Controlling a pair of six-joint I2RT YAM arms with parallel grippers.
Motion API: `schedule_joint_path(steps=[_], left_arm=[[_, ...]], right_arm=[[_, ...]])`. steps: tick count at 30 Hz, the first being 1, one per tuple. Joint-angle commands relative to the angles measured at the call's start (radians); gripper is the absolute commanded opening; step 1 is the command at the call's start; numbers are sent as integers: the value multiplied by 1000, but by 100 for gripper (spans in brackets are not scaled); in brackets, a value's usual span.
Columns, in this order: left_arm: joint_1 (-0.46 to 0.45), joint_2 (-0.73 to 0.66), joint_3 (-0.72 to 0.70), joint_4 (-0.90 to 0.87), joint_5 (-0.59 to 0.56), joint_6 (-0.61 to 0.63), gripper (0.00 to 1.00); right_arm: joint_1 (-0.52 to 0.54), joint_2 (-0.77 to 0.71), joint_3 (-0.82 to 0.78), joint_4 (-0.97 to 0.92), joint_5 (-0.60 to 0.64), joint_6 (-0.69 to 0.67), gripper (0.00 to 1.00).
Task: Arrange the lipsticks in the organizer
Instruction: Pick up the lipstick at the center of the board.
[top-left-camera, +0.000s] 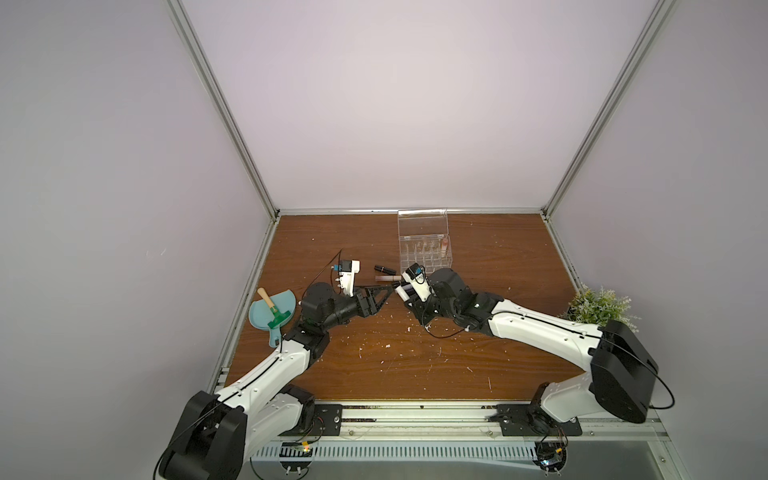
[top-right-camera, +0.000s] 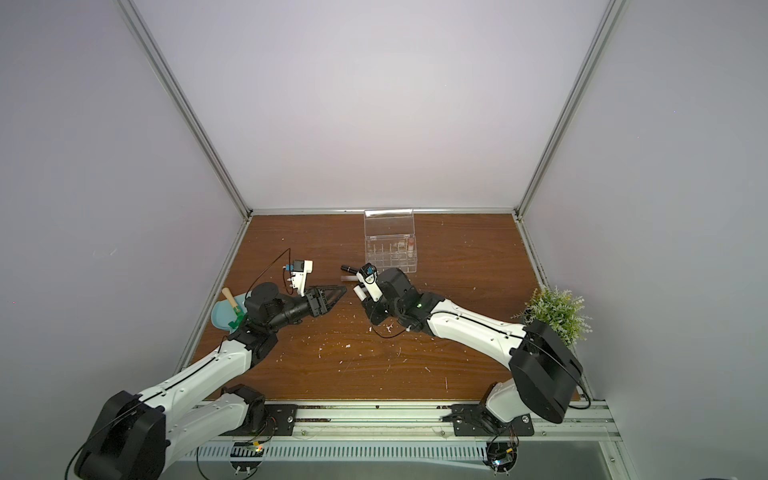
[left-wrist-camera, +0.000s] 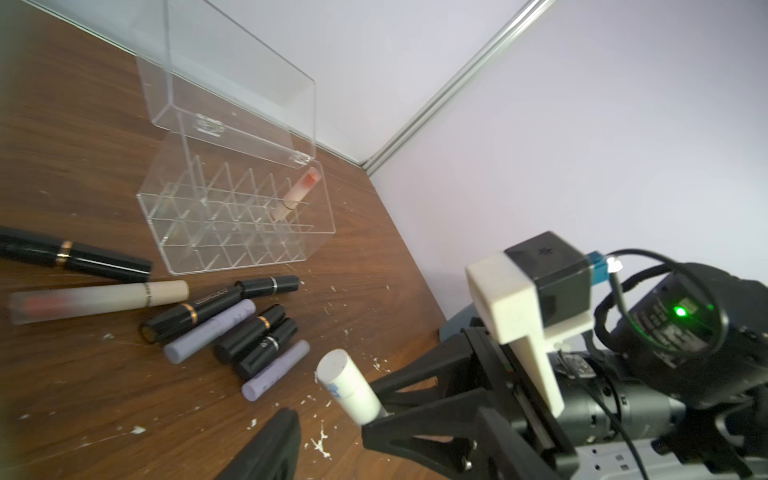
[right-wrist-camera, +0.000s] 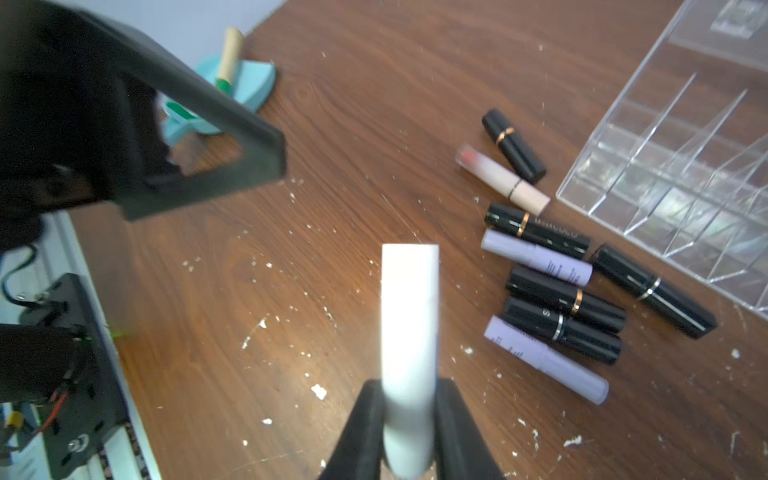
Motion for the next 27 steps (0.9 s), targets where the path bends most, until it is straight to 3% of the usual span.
schedule_joint_path(steps=[1, 8, 15, 20, 27], left_arm=[[10, 10, 26, 90, 93, -51, 68], [-5, 51, 23, 155, 110, -83, 61], [-24, 58, 45, 68, 73, -21, 69], [-23, 60, 44, 64, 53, -16, 70], [-38, 81, 62, 65, 75, -12, 56]], right_arm=[[6, -57, -24, 72, -45, -12, 11], [7, -69, -37, 114, -95, 2, 11], [16, -73, -38, 128, -97, 5, 10], [16, -74, -40, 132, -108, 7, 10], [19, -43, -28, 146, -118, 13, 10]])
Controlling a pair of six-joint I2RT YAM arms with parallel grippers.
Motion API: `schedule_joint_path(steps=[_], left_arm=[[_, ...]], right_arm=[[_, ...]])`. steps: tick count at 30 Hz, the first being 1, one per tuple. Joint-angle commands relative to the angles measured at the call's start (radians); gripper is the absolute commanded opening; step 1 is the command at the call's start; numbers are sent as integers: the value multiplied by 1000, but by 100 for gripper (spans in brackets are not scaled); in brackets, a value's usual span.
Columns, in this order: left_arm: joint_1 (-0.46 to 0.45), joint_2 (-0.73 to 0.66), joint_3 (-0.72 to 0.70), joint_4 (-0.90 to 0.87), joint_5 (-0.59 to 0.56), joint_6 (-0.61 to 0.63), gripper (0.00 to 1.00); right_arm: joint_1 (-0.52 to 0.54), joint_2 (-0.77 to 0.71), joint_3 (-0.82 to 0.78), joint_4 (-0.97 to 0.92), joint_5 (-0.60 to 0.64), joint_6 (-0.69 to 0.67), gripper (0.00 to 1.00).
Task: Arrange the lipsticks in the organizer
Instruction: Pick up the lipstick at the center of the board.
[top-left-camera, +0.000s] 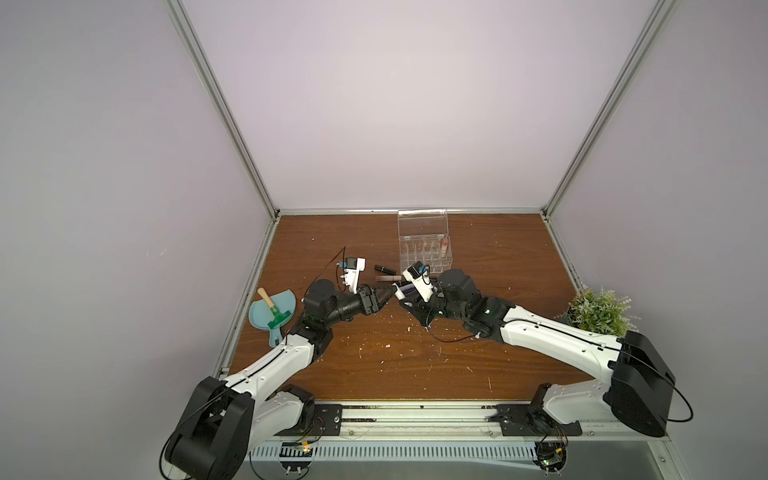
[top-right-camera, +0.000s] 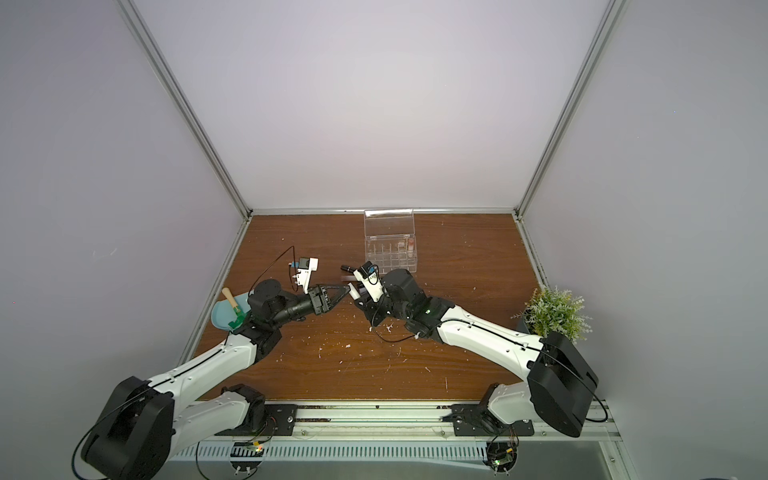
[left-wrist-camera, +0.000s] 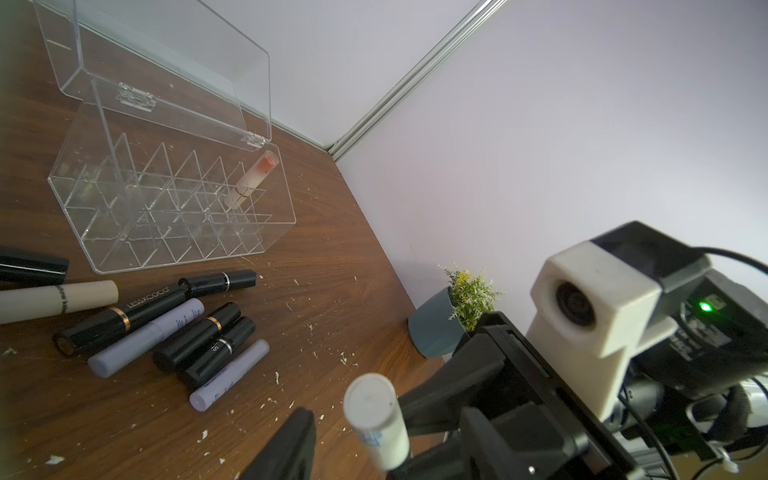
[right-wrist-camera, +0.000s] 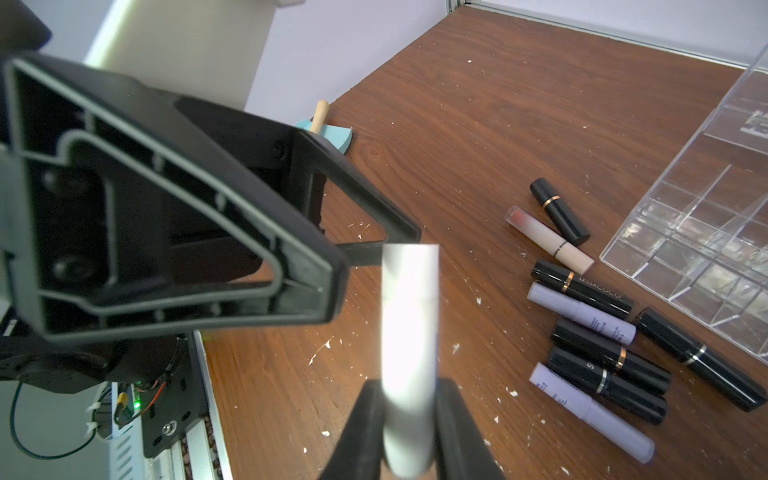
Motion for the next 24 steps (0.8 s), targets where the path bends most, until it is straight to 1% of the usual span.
schedule_joint_path(steps=[1, 4, 11, 14, 16, 19, 20, 24], left_arm=[[-20, 11, 42, -10, 14, 31, 54], [-29, 18, 47, -12, 18, 32, 47], [-32, 19, 64, -33, 13, 44, 41], [-32, 26, 70, -50, 13, 53, 42], [-31, 29, 72, -53, 8, 55, 47], [-31, 35, 74, -50, 5, 56, 47], [-32, 36, 75, -49, 5, 57, 46], [-35, 47, 78, -47, 8, 58, 34]], right_arm=[[8, 9, 9, 42, -24, 7, 10], [9, 8, 10, 42, -19, 5, 10], [9, 1, 11, 36, -19, 7, 10], [9, -3, 13, 37, -25, 7, 10], [10, -3, 13, 36, -27, 8, 10], [9, -2, 12, 35, -27, 9, 10], [9, -1, 13, 36, -28, 8, 10], [9, -1, 10, 35, -25, 6, 10]])
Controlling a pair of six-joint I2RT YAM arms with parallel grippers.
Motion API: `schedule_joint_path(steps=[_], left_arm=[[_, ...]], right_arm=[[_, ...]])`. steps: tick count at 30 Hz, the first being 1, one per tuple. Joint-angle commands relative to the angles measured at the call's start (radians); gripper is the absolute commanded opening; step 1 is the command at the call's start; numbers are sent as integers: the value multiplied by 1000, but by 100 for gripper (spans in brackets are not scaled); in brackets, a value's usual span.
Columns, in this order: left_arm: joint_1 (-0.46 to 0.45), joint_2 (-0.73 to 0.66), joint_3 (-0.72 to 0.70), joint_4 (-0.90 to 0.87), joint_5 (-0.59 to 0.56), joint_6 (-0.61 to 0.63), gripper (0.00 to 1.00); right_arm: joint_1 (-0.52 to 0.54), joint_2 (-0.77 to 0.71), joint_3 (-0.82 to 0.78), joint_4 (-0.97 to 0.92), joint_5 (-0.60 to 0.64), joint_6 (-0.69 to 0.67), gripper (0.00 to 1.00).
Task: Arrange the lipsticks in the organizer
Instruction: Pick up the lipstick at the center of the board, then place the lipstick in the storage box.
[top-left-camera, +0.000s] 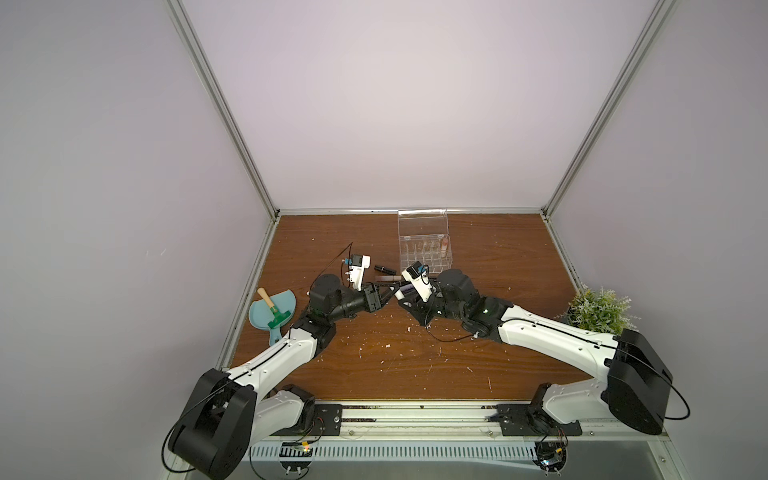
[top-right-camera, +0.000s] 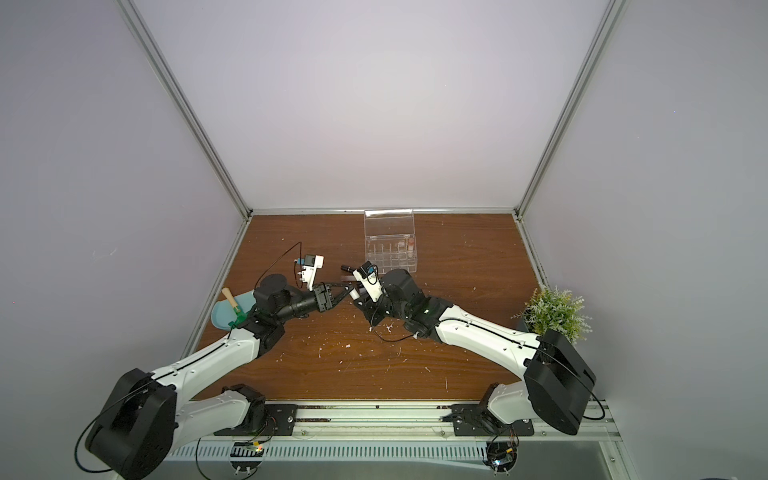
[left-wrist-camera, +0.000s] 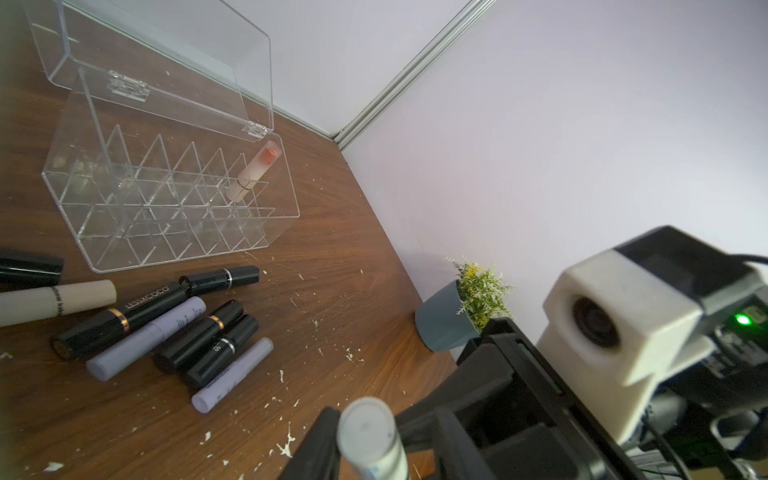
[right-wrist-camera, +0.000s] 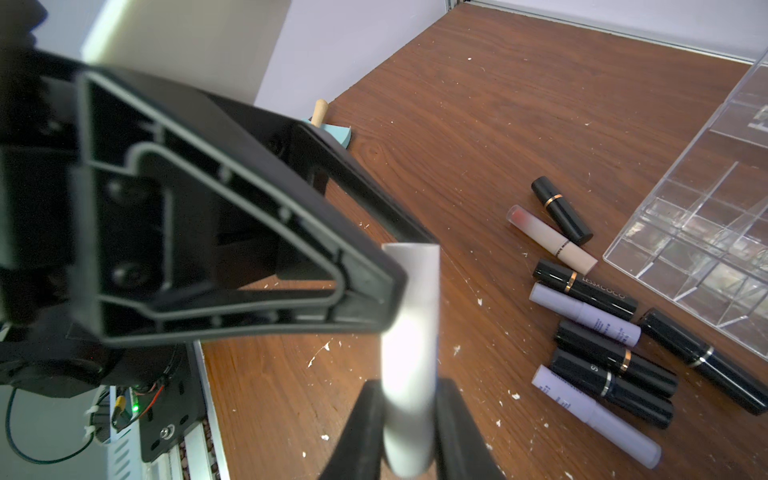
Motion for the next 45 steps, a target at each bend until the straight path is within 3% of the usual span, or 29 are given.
schedule_joint_path(steps=[1, 8, 15, 18, 24, 29, 32, 45], left_arm=[[-17, 5, 23, 20, 27, 18, 31], [-17, 7, 24, 18, 2, 29, 23], [-24, 100, 188, -97, -83, 163, 20], [-76, 159, 310, -164, -180, 285, 20], [-140, 343, 517, -199, -314, 422, 21], [-242, 473, 627, -170, -445, 617, 22], [-294, 527, 660, -121, -515, 715, 22], [-325, 806, 851, 10, -751, 824, 19]], right_arm=[[7, -13, 9, 29, -23, 1, 10], [7, -18, 11, 17, -18, -2, 16], [3, -123, -30, -48, 149, -23, 77], [-9, -209, -67, -62, 217, -26, 90], [-70, -444, -161, -95, 409, 0, 96], [-192, -619, -234, -88, 407, 44, 98], [-255, -652, -240, -114, 385, 48, 98], [-297, -732, -260, -132, 416, 41, 95]])
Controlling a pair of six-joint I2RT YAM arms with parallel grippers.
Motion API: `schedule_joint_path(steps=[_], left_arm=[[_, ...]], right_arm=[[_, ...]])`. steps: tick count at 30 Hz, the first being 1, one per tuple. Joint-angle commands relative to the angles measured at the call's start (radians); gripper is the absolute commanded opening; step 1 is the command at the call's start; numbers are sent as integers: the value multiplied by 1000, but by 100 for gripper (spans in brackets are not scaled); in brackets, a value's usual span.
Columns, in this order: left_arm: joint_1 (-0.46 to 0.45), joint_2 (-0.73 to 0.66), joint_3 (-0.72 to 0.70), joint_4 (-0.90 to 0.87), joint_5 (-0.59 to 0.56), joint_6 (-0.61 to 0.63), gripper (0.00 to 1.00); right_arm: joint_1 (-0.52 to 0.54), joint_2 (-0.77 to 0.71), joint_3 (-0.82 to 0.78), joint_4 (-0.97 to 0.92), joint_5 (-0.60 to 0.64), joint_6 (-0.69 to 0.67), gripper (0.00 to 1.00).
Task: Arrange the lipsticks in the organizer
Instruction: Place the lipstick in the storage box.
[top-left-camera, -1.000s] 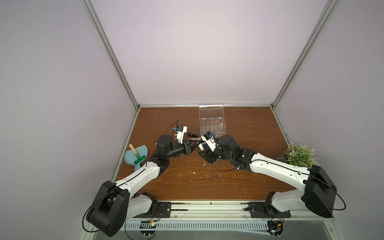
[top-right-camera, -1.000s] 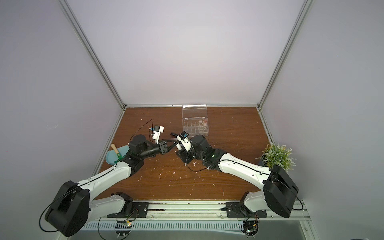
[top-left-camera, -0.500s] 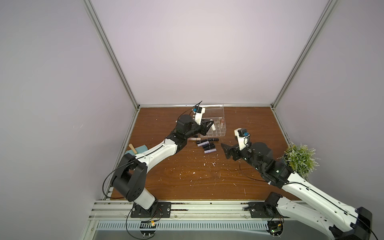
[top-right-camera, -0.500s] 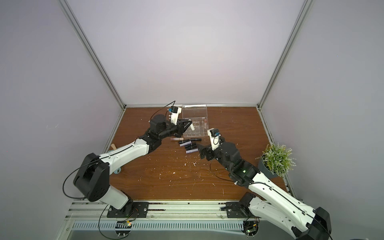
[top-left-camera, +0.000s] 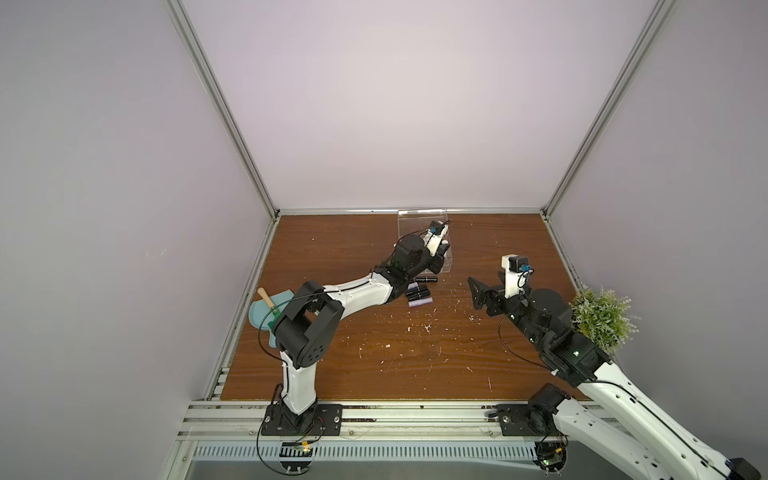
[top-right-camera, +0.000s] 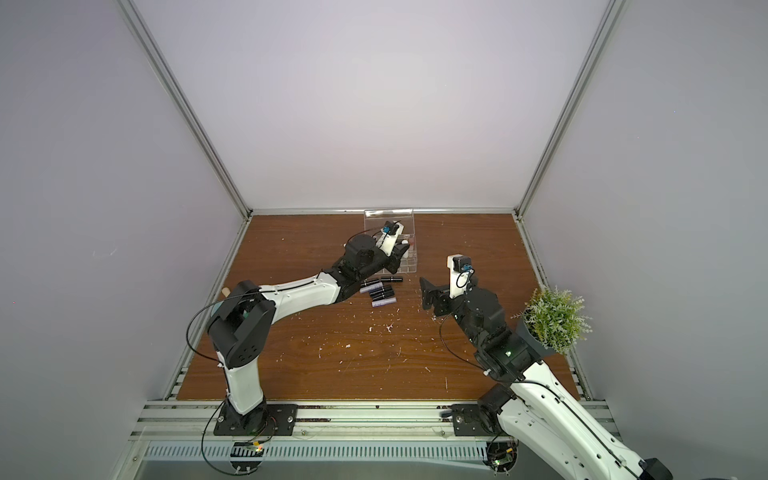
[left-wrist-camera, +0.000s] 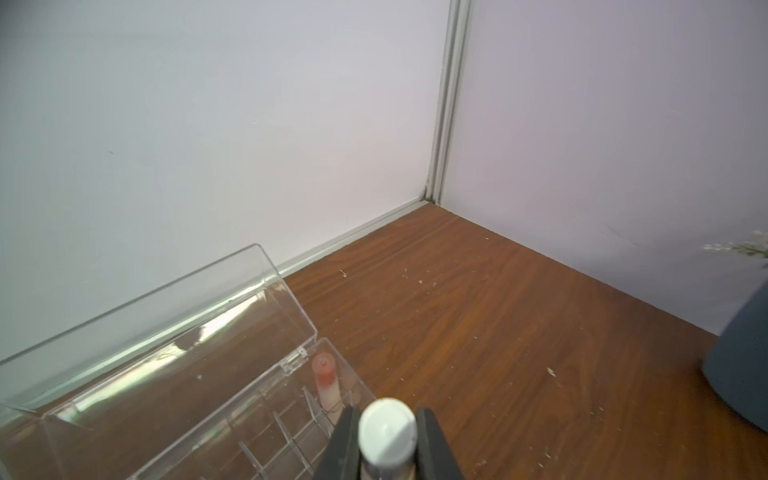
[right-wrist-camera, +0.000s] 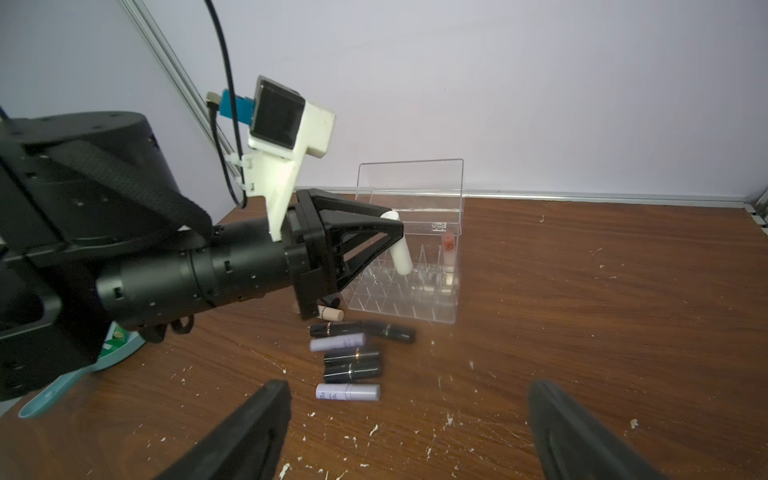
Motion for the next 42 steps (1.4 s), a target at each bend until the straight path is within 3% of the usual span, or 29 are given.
schedule_joint_path(steps=[1, 14, 30, 42], left_arm=[[-8, 57, 66, 72, -96, 51, 19], [21, 210, 160, 136, -175, -7, 19], [56, 326, 277, 126, -163, -57, 20], [65, 354, 264, 136, -177, -67, 20]], right_arm=[[-8, -41, 7, 10, 41, 0, 95], [-22, -122, -5, -21, 92, -20, 94], [-39, -103, -22, 3, 80, -26, 94], [-64, -91, -32, 19, 48, -25, 94]])
